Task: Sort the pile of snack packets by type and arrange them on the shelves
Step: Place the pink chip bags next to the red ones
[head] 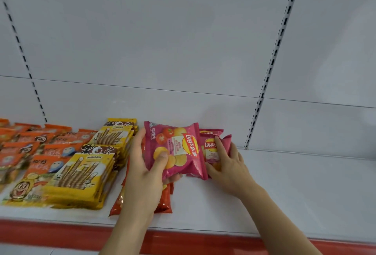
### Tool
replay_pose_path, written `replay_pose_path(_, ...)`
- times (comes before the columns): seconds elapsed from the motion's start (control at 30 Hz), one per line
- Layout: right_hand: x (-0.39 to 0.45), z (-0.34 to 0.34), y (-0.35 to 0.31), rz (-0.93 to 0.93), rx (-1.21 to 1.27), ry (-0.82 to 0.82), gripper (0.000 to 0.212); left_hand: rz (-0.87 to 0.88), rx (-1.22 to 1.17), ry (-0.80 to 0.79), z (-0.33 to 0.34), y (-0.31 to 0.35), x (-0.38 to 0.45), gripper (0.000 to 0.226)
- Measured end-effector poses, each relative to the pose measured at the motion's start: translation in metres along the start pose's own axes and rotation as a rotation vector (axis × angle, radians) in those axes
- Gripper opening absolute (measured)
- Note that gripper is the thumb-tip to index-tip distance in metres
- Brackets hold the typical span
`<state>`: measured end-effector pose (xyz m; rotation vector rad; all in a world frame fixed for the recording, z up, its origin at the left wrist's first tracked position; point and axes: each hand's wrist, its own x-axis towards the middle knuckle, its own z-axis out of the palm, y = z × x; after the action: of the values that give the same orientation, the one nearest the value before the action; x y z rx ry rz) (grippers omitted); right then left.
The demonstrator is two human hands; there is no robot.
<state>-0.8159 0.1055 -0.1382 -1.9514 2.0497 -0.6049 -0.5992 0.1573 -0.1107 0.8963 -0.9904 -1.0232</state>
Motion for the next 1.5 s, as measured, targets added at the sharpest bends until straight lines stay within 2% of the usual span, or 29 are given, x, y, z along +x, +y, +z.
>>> replay_pose_path(0.07,-0.007,-0.005,-0.002,-0.007,0.046,0.014,0.094,0.001,-0.002,-0.002,0.001,0.0,-0.001,0.061)
replay_pose_path(0.13,-0.019,-0.014,-0.003,-0.003,0.151,0.125,0.092,0.001,0.0,-0.005,0.003,0.001,-0.002,0.061)
replay_pose_path(0.23,-0.043,-0.027,-0.009,-0.029,0.316,0.389,0.07,0.003,0.037,-0.043,0.005,-0.001,-0.002,0.058)
replay_pose_path(0.3,-0.06,-0.032,-0.019,-0.055,0.506,0.446,0.061,-0.001,0.099,-0.099,0.01,-0.002,-0.003,0.055)
replay_pose_path(0.37,-0.073,-0.038,-0.029,-0.046,0.631,0.386,0.063,-0.004,0.122,-0.126,0.016,-0.003,-0.008,0.059)
replay_pose_path(0.47,-0.079,-0.048,-0.036,0.077,0.753,0.189,0.076,0.0,0.109,-0.121,0.021,-0.006,-0.015,0.07)
replay_pose_path(0.53,-0.08,-0.049,-0.037,0.087,0.87,0.084,0.061,-0.06,0.06,-0.142,0.025,-0.007,-0.022,0.079)
replay_pose_path(0.6,-0.082,-0.05,-0.031,0.022,0.844,0.095,0.04,-0.142,0.035,-0.17,0.03,-0.007,-0.03,0.088)
replay_pose_path(0.7,-0.084,-0.063,-0.014,-0.04,0.708,0.01,0.04,-0.09,0.178,-0.143,0.03,-0.006,-0.033,0.09)
replay_pose_path(0.77,-0.082,-0.078,-0.007,-0.06,0.604,-0.081,0.041,0.0,0.375,-0.195,0.025,-0.006,-0.028,0.08)
replay_pose_path(0.8,-0.079,-0.082,-0.003,-0.072,0.584,-0.075,0.044,0.015,0.442,-0.252,0.025,-0.005,-0.027,0.069)
replay_pose_path(0.87,-0.072,-0.083,0.0,-0.083,0.622,0.062,0.055,0.006,0.504,-0.325,0.027,-0.007,-0.026,0.048)
replay_pose_path(0.9,-0.071,-0.08,-0.001,-0.057,0.671,0.147,0.062,0.01,0.533,-0.326,0.028,-0.01,-0.026,0.045)
replay_pose_path(0.97,-0.072,-0.066,-0.001,-0.018,0.731,0.222,0.072,0.034,0.617,-0.293,0.03,-0.019,-0.027,0.051)
replay_pose_path(1.07,-0.084,-0.035,0.0,0.015,0.648,0.181,0.082,0.068,0.7,-0.196,0.031,-0.029,-0.029,0.063)
replay_pose_path(1.13,-0.089,-0.022,0.001,0.056,0.609,0.224,0.08,0.122,0.777,-0.175,0.036,-0.029,-0.03,0.065)
replay_pose_path(1.23,-0.083,-0.013,0.001,-0.032,0.486,0.31,0.065,0.278,0.967,-0.178,0.043,-0.028,-0.03,0.054)
replay_pose_path(1.3,-0.078,-0.011,0.002,-0.092,0.339,0.284,0.064,0.355,1.086,-0.203,0.046,-0.025,-0.03,0.05)
replay_pose_path(1.43,-0.077,-0.004,0.01,-0.115,0.162,0.103,0.079,0.392,1.241,-0.328,0.049,-0.027,-0.032,0.056)
replay_pose_path(1.5,-0.078,-0.003,0.007,-0.117,0.09,0.079,0.083,0.386,1.309,-0.346,0.048,-0.029,-0.031,0.059)
